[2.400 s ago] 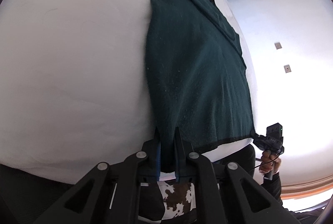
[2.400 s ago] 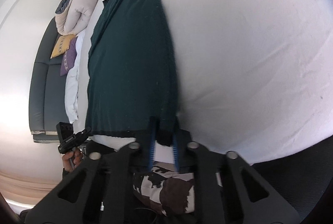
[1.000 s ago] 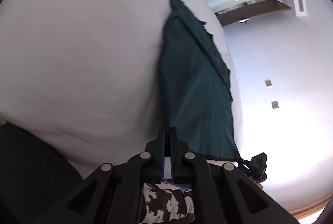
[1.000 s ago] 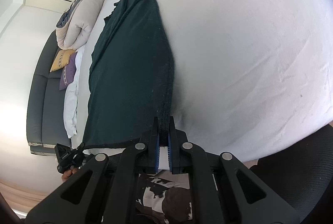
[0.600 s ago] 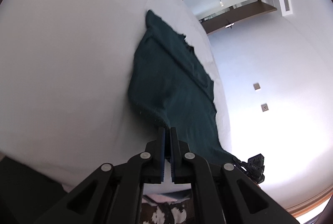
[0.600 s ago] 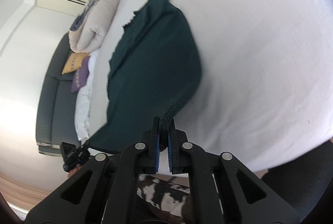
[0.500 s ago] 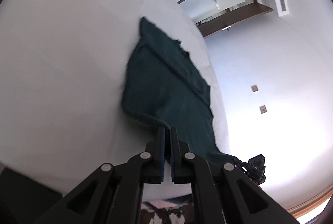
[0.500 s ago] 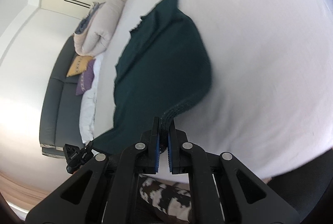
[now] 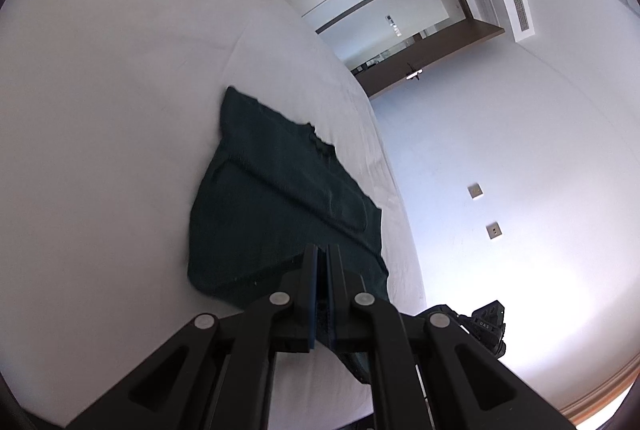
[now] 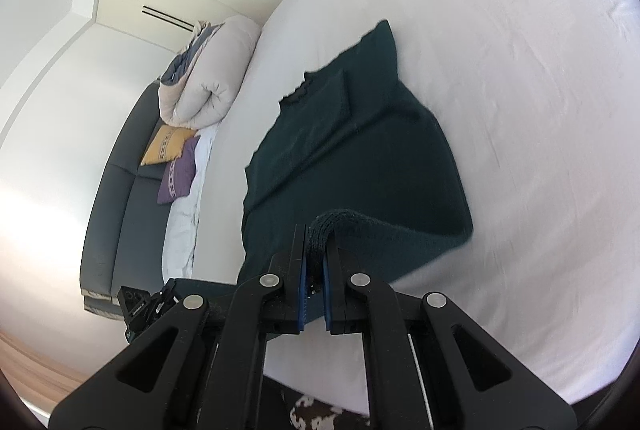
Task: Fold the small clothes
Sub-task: 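Lift the hem with both grippers and fold it toward the collar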
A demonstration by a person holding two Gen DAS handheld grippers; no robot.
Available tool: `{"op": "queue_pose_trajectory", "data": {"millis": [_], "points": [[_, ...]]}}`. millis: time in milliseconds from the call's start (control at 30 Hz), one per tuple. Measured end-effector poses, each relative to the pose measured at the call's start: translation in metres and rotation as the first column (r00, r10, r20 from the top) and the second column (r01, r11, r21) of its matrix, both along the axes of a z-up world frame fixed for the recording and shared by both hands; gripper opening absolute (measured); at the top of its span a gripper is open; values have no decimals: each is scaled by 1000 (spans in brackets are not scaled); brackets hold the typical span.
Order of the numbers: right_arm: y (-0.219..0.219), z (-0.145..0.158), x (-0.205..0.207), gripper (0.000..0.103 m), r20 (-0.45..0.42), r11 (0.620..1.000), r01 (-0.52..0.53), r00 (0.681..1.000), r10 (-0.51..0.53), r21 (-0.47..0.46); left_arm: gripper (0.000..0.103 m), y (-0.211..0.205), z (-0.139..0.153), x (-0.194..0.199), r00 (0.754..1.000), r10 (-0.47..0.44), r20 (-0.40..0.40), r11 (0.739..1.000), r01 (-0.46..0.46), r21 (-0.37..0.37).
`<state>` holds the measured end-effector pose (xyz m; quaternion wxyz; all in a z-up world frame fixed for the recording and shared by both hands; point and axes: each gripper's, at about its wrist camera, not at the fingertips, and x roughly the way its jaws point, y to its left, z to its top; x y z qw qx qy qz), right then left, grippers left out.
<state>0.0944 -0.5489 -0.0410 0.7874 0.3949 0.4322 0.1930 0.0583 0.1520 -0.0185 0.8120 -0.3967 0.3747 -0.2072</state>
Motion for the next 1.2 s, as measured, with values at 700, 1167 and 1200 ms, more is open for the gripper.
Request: {"op": "queue_pose_trajectory", "data": {"millis": [700, 1167, 1200], "points": [[12, 6, 167, 5, 16, 993, 76, 997, -75, -88, 3, 1, 1, 139, 997, 80, -10, 997, -80, -9], [27, -25, 242, 5, 1, 980, 80, 997, -81, -184, 0, -11, -32, 194, 997, 71, -26, 986, -66, 152], [29, -28, 242, 5, 3, 979, 61, 998, -62, -196, 19, -17, -35, 196, 998, 45, -34, 980, -37, 197]]}}
